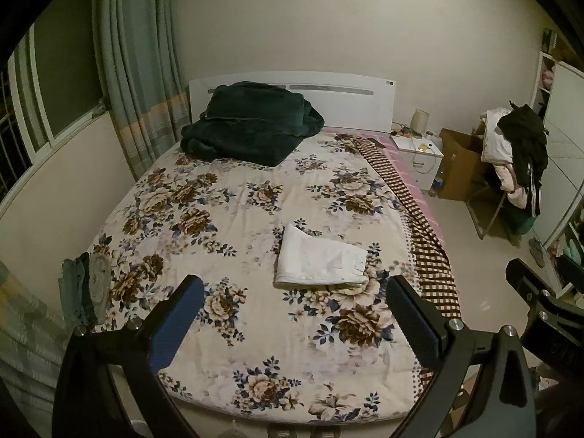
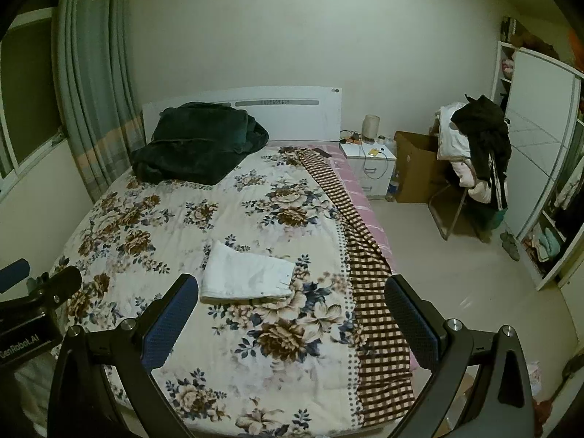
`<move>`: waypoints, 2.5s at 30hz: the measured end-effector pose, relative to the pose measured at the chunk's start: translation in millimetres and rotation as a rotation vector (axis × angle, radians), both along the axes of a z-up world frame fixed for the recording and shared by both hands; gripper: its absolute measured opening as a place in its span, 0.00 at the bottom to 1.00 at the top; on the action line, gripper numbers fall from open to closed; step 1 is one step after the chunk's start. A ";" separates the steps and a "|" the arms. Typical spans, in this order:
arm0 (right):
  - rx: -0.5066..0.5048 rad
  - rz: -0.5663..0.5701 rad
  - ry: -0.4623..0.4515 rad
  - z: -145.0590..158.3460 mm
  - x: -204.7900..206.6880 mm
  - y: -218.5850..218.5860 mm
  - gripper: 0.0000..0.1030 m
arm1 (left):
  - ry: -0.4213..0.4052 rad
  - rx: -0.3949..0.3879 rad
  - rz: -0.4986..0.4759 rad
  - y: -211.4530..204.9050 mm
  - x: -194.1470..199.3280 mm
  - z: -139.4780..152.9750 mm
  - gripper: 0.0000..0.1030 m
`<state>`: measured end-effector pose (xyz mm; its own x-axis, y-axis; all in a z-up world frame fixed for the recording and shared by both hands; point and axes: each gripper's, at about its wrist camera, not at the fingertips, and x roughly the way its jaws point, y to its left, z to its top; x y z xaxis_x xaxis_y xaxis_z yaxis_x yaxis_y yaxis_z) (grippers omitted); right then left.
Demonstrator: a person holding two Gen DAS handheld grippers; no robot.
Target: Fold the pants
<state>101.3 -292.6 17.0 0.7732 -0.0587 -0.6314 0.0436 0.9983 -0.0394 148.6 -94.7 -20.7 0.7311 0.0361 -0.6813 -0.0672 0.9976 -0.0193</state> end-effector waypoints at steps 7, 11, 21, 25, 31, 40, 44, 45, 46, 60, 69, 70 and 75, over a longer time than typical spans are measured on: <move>0.012 0.011 0.008 -2.9 6.5 1.7 1.00 | 0.005 0.002 0.007 3.9 -2.6 -0.7 0.99; 0.017 0.016 0.016 -7.8 11.5 2.7 1.00 | 0.005 0.003 0.010 6.7 -3.7 -1.5 0.99; 0.018 0.019 0.020 -10.2 15.5 6.5 1.00 | 0.008 -0.003 0.013 12.8 -3.5 -3.1 0.99; 0.018 0.020 0.023 -10.5 16.5 6.7 1.00 | 0.010 0.003 0.011 14.7 -4.9 -5.1 0.99; 0.024 0.028 0.024 -8.4 19.1 5.5 1.00 | 0.011 0.000 0.013 13.1 -4.1 -5.2 0.99; 0.022 0.035 0.023 -8.8 22.6 7.5 1.00 | 0.009 0.000 0.010 15.8 -3.5 -5.0 0.99; 0.023 0.035 0.024 -9.7 22.5 8.7 1.00 | 0.009 0.002 0.012 15.3 -2.6 -4.2 0.99; 0.023 0.035 0.024 -9.8 22.1 8.9 1.00 | 0.009 0.000 0.011 14.0 -2.0 -3.7 0.99; 0.024 0.035 0.024 -9.8 22.0 8.9 1.00 | 0.010 0.000 0.011 14.0 -2.1 -3.8 0.99; 0.028 0.034 0.031 -16.9 17.8 12.3 1.00 | 0.008 0.001 0.015 12.6 -4.6 -3.9 0.99; 0.030 0.028 0.039 -16.1 17.8 10.2 1.00 | 0.008 -0.006 0.011 9.7 0.4 0.1 0.99; 0.029 0.028 0.038 -16.0 17.9 10.2 1.00 | 0.008 -0.005 0.012 9.7 1.1 0.1 0.99; 0.030 0.029 0.039 -16.0 17.7 10.0 1.00 | 0.008 -0.007 0.012 10.1 -0.5 -0.6 0.99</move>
